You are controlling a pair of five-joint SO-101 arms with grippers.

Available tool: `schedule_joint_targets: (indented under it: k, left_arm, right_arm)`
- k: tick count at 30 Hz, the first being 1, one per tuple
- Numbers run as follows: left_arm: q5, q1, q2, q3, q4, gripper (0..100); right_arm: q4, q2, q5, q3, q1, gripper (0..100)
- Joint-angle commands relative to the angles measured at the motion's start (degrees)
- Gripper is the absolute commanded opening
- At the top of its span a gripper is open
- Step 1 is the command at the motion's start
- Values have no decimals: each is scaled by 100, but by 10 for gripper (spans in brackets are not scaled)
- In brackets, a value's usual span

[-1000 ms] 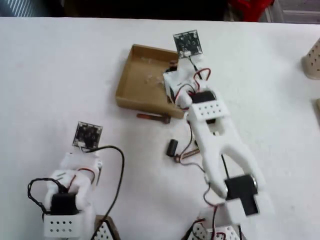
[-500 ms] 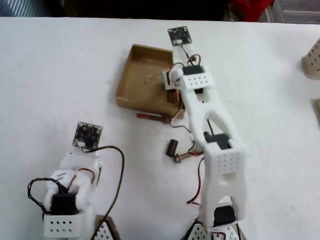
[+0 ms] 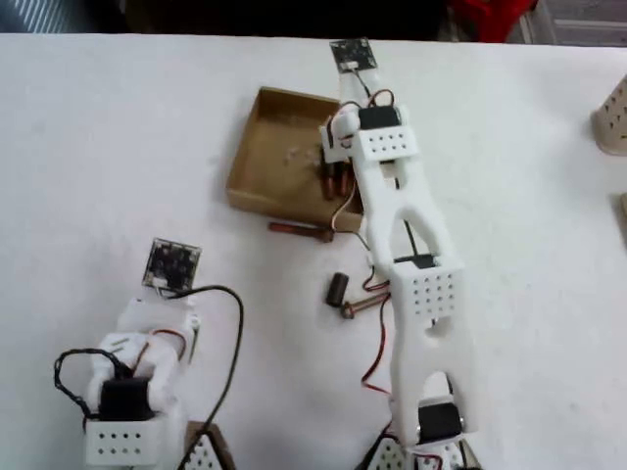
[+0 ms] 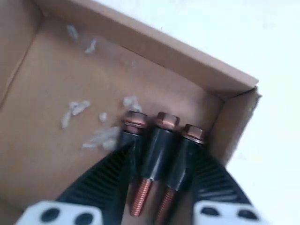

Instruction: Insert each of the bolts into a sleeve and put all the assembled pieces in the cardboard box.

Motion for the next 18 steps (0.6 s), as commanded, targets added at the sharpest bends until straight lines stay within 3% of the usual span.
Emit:
schedule_joint_targets:
  k: [1,9,18]
  left_arm:
    - [-62,-40,-57,-9,35,23]
    - [-62,-40,-57,-9,26,23]
    - [-62,-40,-57,-9,26,23]
  right_arm:
    - [207,-163,53,-308,13,139]
    - [1103,-927,44,-308,75,20]
    - [2862,-2079,35,-255,75,17]
